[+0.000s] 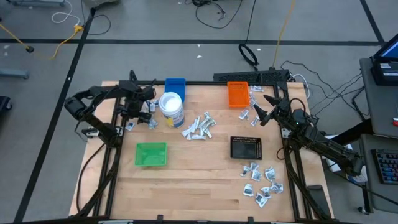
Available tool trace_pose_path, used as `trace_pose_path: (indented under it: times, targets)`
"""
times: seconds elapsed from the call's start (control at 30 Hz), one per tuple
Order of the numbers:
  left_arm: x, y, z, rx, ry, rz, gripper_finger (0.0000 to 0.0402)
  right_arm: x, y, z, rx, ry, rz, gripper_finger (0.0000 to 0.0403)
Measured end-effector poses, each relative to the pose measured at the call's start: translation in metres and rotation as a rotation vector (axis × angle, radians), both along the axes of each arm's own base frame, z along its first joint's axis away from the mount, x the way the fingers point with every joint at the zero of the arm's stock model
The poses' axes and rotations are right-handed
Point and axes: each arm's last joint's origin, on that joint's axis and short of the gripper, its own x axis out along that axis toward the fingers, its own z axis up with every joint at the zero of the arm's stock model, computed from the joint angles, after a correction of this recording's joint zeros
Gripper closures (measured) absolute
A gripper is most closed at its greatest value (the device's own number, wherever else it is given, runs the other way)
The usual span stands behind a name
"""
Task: Pick & Place First Aid Supplies
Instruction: Put the blue alcohol pad into the blue bin
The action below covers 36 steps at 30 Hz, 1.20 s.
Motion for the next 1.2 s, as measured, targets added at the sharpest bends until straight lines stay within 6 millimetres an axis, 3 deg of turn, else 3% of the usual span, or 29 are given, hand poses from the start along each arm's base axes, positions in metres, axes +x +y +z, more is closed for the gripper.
trace_pose_path:
  times: [0.4,0.9,1.1,1.2]
  targets:
    - [-0.003,-0.006,-0.01,-0.084,-0.101,-0.119,0.0157,0.0,0.0,0.0,0.0,0.0,0.0,0.0009]
    - [-0.004,-0.006,-0.01,-0.089,-0.108,-0.11,0.0389,0.0,0.0,0.0,0.0,0.0,0.0,0.0009]
    - [-0.002,-0.006,-0.008,-0.107,-0.14,-0.091,0.0398,0.0,0.0,0.0,0.0,0.0,0.0,0.0009]
    - [0.001,-0.002,0.001,-0.073,-0.183,-0.102,0.0399,0.0,0.0,0.0,0.0,0.0,0.0,0.0009]
